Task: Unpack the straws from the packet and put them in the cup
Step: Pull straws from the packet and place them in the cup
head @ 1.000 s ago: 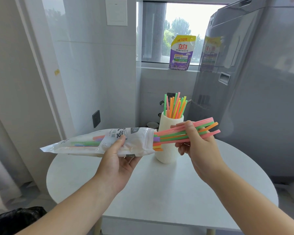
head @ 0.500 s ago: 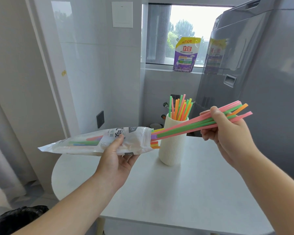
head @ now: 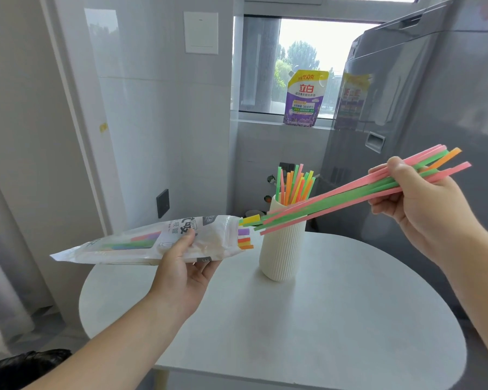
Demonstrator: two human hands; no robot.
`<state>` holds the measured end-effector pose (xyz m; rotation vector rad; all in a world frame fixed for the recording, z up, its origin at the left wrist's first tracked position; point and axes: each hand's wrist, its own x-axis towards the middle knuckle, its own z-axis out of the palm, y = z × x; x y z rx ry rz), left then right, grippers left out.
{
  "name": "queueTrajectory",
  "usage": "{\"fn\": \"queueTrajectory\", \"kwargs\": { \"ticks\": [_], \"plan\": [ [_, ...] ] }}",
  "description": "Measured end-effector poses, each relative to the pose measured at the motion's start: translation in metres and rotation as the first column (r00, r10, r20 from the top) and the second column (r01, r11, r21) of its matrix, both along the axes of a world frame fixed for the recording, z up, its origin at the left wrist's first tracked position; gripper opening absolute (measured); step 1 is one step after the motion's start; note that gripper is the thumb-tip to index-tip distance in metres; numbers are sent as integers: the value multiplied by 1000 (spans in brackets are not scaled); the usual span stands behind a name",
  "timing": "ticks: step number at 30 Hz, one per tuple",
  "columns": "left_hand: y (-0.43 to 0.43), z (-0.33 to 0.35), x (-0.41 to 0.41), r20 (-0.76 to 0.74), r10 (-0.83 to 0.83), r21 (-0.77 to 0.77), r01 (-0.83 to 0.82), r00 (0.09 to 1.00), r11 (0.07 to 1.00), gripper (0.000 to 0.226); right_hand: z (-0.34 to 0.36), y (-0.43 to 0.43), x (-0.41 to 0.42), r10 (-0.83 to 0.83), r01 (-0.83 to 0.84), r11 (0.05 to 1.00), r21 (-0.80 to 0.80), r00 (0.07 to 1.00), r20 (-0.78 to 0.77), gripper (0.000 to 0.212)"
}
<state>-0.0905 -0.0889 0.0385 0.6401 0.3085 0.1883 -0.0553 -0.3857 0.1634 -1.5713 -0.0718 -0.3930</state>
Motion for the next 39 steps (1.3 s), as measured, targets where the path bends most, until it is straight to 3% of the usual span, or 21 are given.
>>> {"fn": "queueTrajectory", "kwargs": {
  "ticks": [13, 25, 39],
  "plan": [
    [-5, -3, 1, -15, -25, 3, 25, 1000, 1000, 8, 27, -5, -1, -131, 129, 991, 29, 985, 108, 24],
    [-31, -9, 4, -19, -108, 11, 108, 994, 994, 9, 38, 0, 4, -193, 232, 954, -187, 959, 206, 26],
    [-28, -14, 5, -12, -111, 13, 111, 994, 994, 28, 53, 4, 13, -197, 252, 926, -280, 957, 210, 26]
  ]
}}
